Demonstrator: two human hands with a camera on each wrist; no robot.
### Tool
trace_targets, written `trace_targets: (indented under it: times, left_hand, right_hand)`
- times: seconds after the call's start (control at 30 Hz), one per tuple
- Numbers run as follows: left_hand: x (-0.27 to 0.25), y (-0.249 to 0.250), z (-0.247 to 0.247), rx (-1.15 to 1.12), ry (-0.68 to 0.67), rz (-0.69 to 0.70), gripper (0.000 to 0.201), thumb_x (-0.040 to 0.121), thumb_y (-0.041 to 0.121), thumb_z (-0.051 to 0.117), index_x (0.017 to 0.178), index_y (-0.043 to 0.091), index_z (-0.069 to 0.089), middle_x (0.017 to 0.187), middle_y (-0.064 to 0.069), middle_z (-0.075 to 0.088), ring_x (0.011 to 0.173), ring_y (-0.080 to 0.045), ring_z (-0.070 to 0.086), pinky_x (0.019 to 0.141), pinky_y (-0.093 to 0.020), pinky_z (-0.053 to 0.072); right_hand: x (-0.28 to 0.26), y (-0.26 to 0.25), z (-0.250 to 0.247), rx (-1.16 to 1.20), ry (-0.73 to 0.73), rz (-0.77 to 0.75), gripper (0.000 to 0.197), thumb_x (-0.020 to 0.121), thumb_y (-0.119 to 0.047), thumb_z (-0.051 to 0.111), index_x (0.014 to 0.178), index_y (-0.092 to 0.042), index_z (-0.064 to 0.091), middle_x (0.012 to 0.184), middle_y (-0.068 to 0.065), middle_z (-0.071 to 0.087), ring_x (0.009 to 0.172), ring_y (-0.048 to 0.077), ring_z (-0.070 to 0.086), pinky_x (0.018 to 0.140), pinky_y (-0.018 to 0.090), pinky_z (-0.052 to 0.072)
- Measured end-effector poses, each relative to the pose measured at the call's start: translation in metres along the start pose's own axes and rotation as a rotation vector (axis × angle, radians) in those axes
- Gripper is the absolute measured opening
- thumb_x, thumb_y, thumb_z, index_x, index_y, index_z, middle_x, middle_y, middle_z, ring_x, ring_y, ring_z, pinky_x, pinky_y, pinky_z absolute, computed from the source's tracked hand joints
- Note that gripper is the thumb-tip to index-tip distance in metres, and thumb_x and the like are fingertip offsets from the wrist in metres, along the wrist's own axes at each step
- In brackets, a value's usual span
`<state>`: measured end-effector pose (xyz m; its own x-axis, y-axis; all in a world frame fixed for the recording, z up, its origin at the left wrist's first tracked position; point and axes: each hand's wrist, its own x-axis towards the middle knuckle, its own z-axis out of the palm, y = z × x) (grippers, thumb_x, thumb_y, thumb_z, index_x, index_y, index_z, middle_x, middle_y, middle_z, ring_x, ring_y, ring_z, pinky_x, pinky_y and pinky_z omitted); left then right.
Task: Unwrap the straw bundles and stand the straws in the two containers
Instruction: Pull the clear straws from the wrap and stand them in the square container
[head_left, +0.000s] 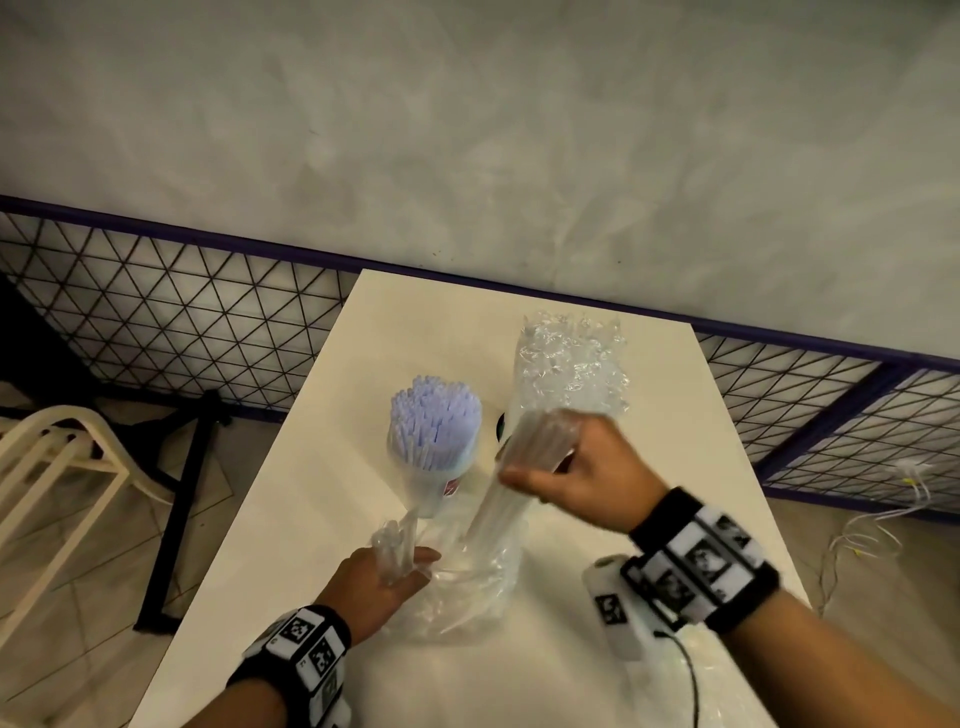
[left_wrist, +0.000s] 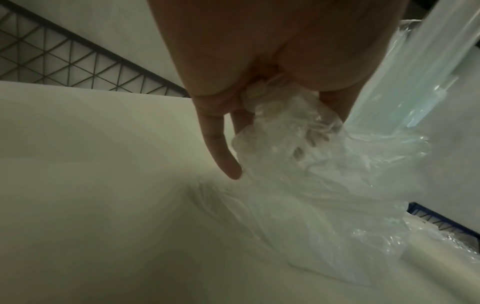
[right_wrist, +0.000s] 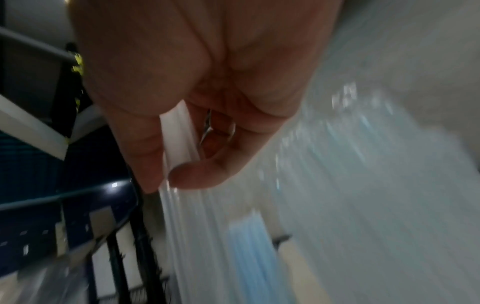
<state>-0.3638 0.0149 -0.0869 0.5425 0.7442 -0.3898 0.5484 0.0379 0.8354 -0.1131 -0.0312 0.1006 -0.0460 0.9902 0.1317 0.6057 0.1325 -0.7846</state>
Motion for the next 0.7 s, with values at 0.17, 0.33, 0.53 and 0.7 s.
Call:
trace_targets:
  times: [0.17,0.33,0.53,0.7]
  left_hand:
    - [0.001,-0.002,0.0,0.012,-0.004,0.003,0.036,0.063,0.068,0.06,0.096,0.056,0.067,0.103,0.023,0.072,0.101,0.0,0.066,0.101,-0.035,0.048]
    - [0.004,-0.005,0.0,0.046,-0.02,0.005,0.037,0.064,0.069,0.058,0.098,0.056,0.067,0.105,0.021,0.072,0.102,-0.002,0.065,0.101,-0.036,0.048]
    - [0.004,-0.003,0.0,0.058,-0.016,-0.002,0.037,0.063,0.068,0.058,0.097,0.057,0.067,0.102,0.021,0.072,0.1,-0.002,0.066,0.1,-0.035,0.048]
    - [0.003,0.0,0.001,0.053,-0.01,-0.002,0.025,0.07,0.055,0.063,0.094,0.057,0.067,0.101,0.026,0.071,0.099,0.0,0.065,0.099,-0.033,0.048]
  right_hand:
    - [0.005,-0.043,-0.092,-0.052,0.089,0.052,0.022,0.075,-0.027,0.081,0.091,-0.011,0.077,0.082,0.003,0.076,0.057,0.014,0.067,0.054,0.029,0.055]
    - [0.011,-0.048,-0.138,-0.242,0.145,0.056,0.017,0.078,-0.028,0.079,0.09,-0.016,0.077,0.073,-0.005,0.073,0.054,0.018,0.066,0.054,0.023,0.052]
    - [0.019,-0.026,-0.138,-0.235,0.132,0.078,0.012,0.08,-0.026,0.079,0.091,-0.02,0.076,0.079,-0.006,0.075,0.059,0.018,0.069,0.065,0.031,0.058]
    - [0.023,0.009,-0.12,-0.219,0.048,0.15,0.021,0.08,-0.028,0.078,0.097,-0.017,0.075,0.092,-0.005,0.075,0.068,0.011,0.069,0.071,0.029,0.057]
